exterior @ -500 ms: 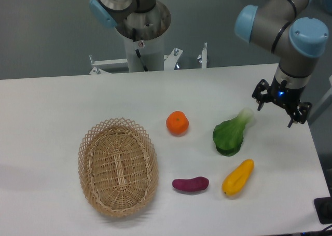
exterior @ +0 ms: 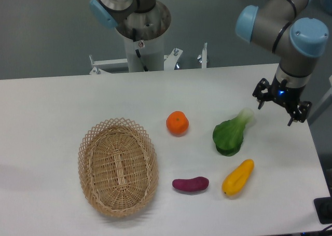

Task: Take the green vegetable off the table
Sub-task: 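Move the open gripper over the green bok choy, then lower the open gripper onto the leafy top of the bok choy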

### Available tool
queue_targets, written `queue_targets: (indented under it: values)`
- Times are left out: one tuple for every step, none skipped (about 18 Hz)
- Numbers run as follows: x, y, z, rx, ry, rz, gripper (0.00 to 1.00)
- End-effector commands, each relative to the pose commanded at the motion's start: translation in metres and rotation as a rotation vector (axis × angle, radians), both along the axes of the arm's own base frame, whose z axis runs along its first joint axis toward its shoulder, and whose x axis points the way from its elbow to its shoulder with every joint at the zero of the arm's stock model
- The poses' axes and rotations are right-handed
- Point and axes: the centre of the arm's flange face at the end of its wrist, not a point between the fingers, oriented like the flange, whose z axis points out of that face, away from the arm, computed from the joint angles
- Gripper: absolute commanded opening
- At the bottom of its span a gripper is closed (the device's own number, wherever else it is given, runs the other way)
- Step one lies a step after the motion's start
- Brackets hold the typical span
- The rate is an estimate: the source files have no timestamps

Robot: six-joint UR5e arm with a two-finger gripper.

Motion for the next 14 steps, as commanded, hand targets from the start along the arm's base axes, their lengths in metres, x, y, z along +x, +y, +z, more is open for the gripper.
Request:
queue_targets:
  values:
    - [0.0, -0.003, -0.002, -0.005, -0.003, -0.006, 1.0]
    - [0.001, -0.006, -0.006, -0.009, -0.009, -0.012, 1.0]
    - [-0.001, -0.011, -0.008, -0.011, -0.011, -0.021, 1.0]
    - [-0.003, -0.014, -0.008, -0.014, -0.009, -0.039, 1.0]
    - [-0.001, -0.015, -0.014, -0.018, -0.017, -0.059, 1.0]
    - [0.003, -0.017, -0.025, -0.023, -0.036, -0.073, 1.0]
    - [0.006, -0.018, -0.035, -0.026, -0.049, -0.076, 1.0]
    - [0.007, -0.019, -0.043, -0.028, -0.049, -0.076, 1.0]
    - [0.008, -0.024, -0.049, -0.026, -0.04, -0.07, 1.0]
    - [0.01, -0.028, -0.056, -0.026, -0.041, -0.065, 1.0]
    - [0.015, -0.029, -0.063, -0.028, -0.052, -0.064, 1.0]
    - [0.02, -0.03, -0.069, -0.03, -0.061, -0.064, 1.0]
    - [0.025, -0.03, -0.076, -0.032, -0.07, -0.067, 1.0]
    - [0.029, -0.03, -0.081, -0.032, -0.071, -0.068, 1.0]
